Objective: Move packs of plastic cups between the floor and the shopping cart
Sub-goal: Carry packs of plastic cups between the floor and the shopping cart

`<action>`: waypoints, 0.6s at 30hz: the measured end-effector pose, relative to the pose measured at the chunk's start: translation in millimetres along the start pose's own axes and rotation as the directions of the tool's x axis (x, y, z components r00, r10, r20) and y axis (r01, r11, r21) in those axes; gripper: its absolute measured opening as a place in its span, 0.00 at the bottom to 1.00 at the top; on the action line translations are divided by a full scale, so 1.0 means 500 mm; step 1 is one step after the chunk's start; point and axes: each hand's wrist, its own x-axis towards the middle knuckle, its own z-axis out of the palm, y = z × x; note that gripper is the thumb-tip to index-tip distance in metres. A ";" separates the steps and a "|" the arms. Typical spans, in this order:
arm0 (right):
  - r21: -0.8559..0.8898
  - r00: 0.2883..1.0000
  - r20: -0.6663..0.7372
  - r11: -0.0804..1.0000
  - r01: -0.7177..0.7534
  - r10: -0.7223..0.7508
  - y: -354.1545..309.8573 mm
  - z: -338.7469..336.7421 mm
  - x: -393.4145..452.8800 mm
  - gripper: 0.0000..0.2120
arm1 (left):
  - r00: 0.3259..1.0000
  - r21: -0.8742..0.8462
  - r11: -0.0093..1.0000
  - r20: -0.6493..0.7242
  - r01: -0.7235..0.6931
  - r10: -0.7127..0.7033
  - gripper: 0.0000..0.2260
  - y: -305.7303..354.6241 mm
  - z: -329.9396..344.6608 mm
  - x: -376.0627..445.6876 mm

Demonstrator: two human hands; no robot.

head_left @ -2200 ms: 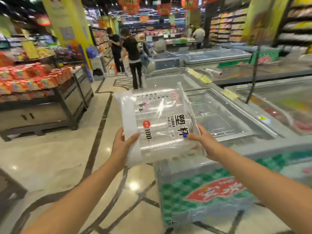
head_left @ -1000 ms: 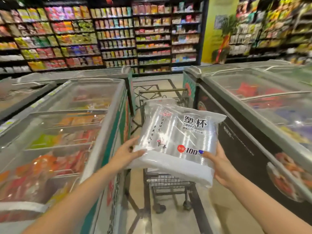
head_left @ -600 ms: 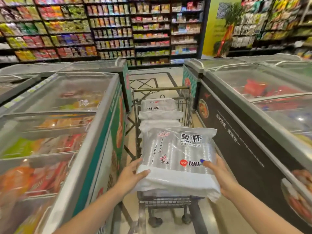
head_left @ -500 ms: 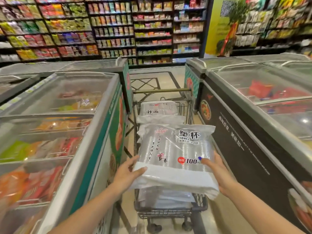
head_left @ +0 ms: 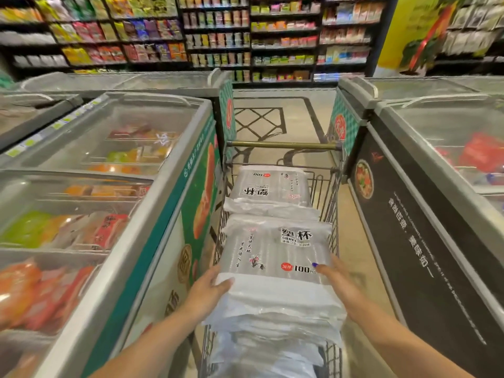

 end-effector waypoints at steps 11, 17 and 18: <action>-0.350 0.993 -0.085 0.936 0.043 -0.078 -0.030 0.024 0.083 0.31 | 0.999 0.193 0.980 0.003 -0.043 0.043 0.25 0.033 0.004 0.062; -0.704 0.938 -0.152 0.700 0.118 -0.310 -0.055 0.028 0.024 0.45 | 0.969 0.657 0.738 -0.047 -0.153 0.242 0.31 0.025 -0.038 0.051; -0.750 0.928 -0.113 0.643 0.154 -0.354 -0.065 0.035 0.005 0.45 | 0.949 0.685 0.701 -0.042 -0.200 0.312 0.30 0.033 -0.051 0.044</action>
